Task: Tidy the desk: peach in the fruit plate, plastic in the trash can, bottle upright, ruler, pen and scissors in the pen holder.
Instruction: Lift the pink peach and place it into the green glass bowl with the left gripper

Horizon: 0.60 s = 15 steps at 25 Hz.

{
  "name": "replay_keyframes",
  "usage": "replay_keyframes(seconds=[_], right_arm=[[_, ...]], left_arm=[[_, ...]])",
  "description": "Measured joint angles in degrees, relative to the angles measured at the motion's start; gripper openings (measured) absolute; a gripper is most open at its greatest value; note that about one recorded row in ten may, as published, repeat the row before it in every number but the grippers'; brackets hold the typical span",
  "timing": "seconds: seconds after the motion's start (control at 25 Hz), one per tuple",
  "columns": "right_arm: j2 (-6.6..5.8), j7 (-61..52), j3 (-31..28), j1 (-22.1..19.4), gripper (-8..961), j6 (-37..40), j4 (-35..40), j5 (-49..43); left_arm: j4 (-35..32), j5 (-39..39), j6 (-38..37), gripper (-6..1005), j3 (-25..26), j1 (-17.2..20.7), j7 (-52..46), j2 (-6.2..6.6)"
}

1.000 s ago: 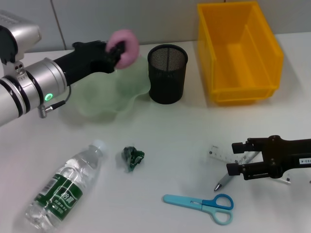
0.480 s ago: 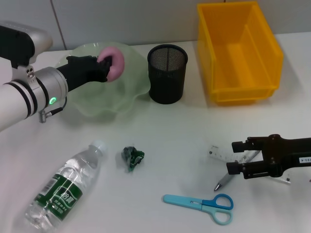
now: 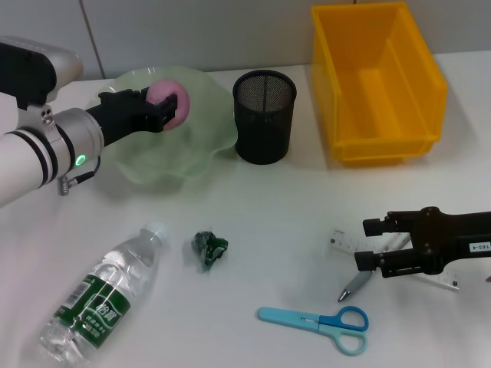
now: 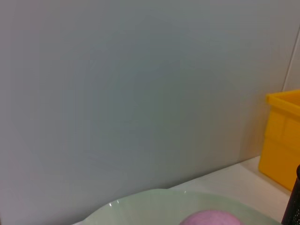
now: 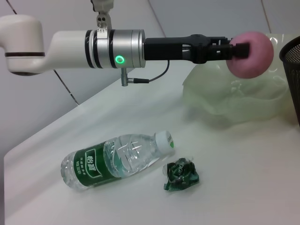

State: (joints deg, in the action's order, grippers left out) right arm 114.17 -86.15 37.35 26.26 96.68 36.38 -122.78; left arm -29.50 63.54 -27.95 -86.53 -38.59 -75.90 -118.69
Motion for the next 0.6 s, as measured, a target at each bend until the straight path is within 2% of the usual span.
replay_keyframes(seconds=[0.24, 0.4, 0.6], right_arm=[[-0.01, 0.0, 0.0, 0.2, 814, -0.2, -0.1, 0.0], [0.00, 0.0, 0.0, 0.2, 814, -0.6, -0.2, 0.2], [-0.01, -0.1, 0.0, 0.2, 814, -0.7, -0.2, 0.3]], left_arm=[[0.5, 0.0, 0.0, 503, -0.5, -0.3, 0.0, 0.04], [0.5, 0.0, 0.1, 734, -0.5, -0.4, 0.0, 0.07], [0.5, 0.0, 0.0, 790, -0.2, -0.4, 0.0, 0.14]])
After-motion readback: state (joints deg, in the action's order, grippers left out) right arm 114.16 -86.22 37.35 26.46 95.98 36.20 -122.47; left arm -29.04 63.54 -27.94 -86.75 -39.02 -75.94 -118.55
